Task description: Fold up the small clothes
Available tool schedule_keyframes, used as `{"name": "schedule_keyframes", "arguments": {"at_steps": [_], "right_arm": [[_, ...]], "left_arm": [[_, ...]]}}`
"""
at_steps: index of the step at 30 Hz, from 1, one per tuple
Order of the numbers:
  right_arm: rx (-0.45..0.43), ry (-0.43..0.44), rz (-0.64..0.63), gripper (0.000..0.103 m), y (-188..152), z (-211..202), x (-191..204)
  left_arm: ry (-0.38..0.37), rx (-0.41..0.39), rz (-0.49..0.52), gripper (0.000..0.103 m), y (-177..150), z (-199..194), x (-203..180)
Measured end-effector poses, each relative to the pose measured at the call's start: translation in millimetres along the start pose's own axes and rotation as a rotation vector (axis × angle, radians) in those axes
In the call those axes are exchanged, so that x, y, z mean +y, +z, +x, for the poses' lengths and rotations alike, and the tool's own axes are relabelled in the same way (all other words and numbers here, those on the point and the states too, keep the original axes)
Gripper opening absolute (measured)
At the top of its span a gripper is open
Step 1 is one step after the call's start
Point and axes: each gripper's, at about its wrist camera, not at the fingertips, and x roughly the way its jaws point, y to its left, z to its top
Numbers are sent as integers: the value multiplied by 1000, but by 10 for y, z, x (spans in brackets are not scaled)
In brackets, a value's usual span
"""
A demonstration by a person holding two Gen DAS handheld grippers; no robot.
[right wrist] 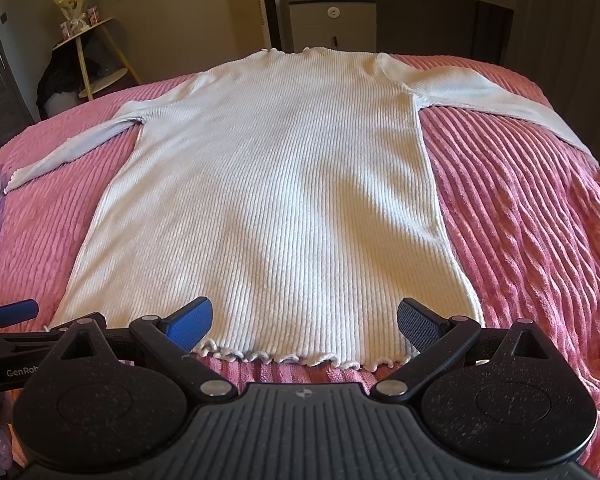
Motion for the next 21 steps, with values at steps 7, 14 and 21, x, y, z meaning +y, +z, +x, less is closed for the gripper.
{"name": "schedule_keyframes", "arguments": {"at_steps": [7,14,21], "right_arm": [[1,1,0,99,0,1,0],[1,2,3,99,-2,3,-4],[16,21,13,99,5,18,-13]], "left_arm": [[-1,1,0,103,6,5,4],[-2,3,-4,103,7,-1,7],[-6,-14,-6,103,35,-51,-8]]}}
